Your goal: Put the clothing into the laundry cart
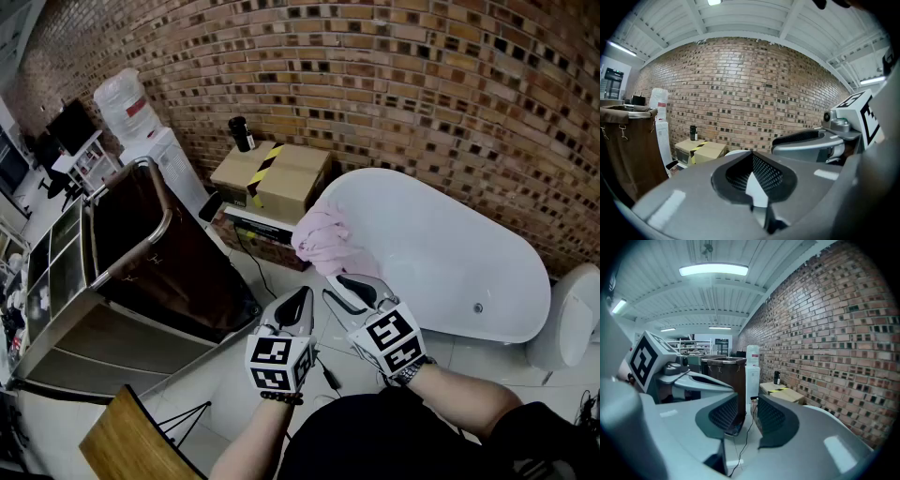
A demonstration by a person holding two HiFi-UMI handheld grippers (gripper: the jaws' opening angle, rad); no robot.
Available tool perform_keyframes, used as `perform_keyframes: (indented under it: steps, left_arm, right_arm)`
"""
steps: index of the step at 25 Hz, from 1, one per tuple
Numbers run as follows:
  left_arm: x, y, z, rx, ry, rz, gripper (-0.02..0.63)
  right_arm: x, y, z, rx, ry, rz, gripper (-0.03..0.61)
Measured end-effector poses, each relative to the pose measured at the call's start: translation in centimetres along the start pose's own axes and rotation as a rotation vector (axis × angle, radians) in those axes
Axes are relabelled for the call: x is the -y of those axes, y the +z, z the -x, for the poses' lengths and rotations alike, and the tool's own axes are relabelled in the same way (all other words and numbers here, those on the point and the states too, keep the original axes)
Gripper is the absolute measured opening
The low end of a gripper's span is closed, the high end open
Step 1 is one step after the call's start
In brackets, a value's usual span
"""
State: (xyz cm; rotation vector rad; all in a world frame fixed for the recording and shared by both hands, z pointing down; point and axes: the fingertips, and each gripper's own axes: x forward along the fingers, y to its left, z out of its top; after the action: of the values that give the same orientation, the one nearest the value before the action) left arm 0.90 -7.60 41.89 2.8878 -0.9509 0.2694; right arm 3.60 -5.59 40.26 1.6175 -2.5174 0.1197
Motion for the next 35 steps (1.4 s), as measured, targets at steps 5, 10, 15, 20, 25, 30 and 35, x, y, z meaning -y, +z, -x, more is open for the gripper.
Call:
perform_keyframes:
  steps: [5, 10, 15, 20, 25, 30, 35]
  left_arm:
    - [-1.6, -0.1, 0.7, 0.002, 0.001, 0.006, 0.002]
    - [-3.2, -0.9, -0.4, -0.006, -0.002, 0.031, 0.002]
    - [-5.3, -3.0, -3.4, -0.029, 0.010, 0.041, 0.002]
    - [-8.3, -6.7, -7.2, -0.068, 0.041, 0.057, 0.002]
    - [-12.0, -10.1, -12.6, -0.098, 0.067, 0.084, 0.002]
    - [-15.4, -15.6, -17.7, -0.113, 0.091, 0.112, 0.002]
    - [-18.4, -18.8, -23.1, -0.163, 0.115, 0.145, 0.002]
  right_arm:
    - [-0.6, -1.0, -1.4, -0.033, 0.002, -0.009, 0.184]
    - [0.2, -3.1, -3.3, -0.090, 0.007, -0.008, 0.240]
    - [3.2, -6.8, -6.8, -0.147, 0.009, -0.020, 0.302]
    - [6.6, -12.0, -11.6, -0.212, 0.033, -0.011, 0.358]
    - [11.1, -18.3, -17.7, -0.295, 0.052, -0.016, 0.395]
    - [14.7, -26.8, -23.8, -0.377, 0.066, -0.005, 0.426]
    - [18.1, -33.5, -29.6, -0.465, 0.105, -0.002, 0.461]
